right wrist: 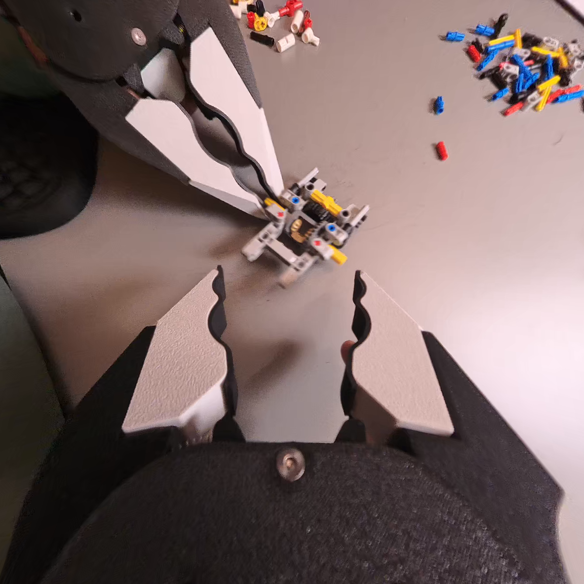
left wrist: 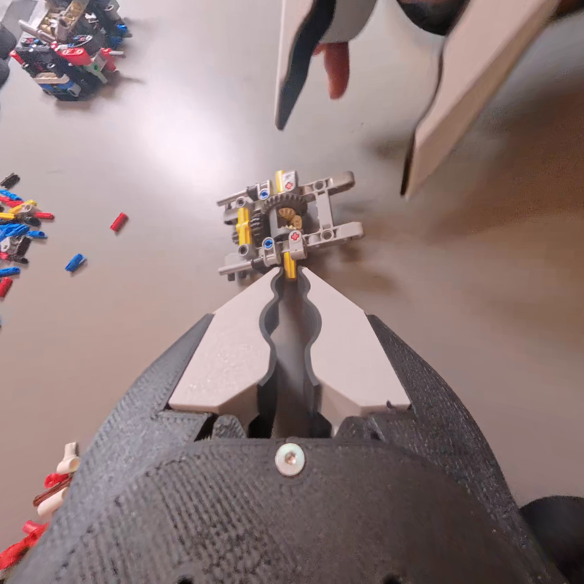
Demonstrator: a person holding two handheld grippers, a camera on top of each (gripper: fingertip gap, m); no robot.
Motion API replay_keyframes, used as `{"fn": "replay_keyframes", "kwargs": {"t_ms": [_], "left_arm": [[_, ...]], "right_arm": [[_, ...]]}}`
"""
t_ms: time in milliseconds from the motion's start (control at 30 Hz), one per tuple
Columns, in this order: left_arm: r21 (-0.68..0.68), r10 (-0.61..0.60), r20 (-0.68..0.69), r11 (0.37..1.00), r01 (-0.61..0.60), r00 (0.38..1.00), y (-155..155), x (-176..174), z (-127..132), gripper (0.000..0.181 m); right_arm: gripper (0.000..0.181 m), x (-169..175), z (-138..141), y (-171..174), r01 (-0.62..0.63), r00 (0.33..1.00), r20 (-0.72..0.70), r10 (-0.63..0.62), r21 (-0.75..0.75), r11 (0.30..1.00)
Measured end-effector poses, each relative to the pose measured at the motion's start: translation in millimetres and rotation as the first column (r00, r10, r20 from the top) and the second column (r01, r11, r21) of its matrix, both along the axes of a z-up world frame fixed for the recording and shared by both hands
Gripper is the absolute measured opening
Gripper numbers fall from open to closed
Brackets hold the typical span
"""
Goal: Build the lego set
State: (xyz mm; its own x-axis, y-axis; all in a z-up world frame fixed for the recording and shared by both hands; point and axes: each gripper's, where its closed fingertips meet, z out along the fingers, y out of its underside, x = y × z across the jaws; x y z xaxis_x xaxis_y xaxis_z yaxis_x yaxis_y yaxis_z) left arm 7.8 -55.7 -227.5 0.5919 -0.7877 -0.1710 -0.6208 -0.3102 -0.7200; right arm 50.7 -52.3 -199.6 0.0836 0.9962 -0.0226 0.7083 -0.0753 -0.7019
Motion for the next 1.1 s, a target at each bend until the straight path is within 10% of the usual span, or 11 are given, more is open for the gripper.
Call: {"fn": "replay_keyframes", "kwargs": {"t_ms": [167, 267, 533, 700, 1100], "left_arm": [[0.017, -0.080, 0.002, 0.997, 0.080, 0.997, -13, 23, 6, 0.007], [0.059, -0.085, 0.024, 0.995, 0.084, 0.996, -14, 20, 18, 0.012], [0.078, -0.021, 0.180, 0.997, 0.007, 0.983, 1, -9, 31, 0.056], [0.065, 0.043, 0.152, 0.996, -0.053, 0.988, 9, -23, 22, 0.069], [0.219, 0.232, 0.488, 0.901, -0.375, 0.841, 45, -77, 75, 0.085]], "right_arm": [[0.085, -4, -18, -12, 0.183, 0.983, -0.012, -0.182, 0.094, 0.979], [0.058, 4, -22, 5, 0.200, 0.979, 0.014, -0.205, 0.150, 0.968], [0.043, 8, -14, 51, -0.407, 0.914, 0.124, 0.387, 0.276, 0.871], [0.043, -10, -26, 67, -0.543, 0.839, 0.148, 0.524, 0.166, 0.823], [0.063, -1, 33, 81, -0.240, 0.894, -0.340, 0.293, 0.188, 0.952]]}}
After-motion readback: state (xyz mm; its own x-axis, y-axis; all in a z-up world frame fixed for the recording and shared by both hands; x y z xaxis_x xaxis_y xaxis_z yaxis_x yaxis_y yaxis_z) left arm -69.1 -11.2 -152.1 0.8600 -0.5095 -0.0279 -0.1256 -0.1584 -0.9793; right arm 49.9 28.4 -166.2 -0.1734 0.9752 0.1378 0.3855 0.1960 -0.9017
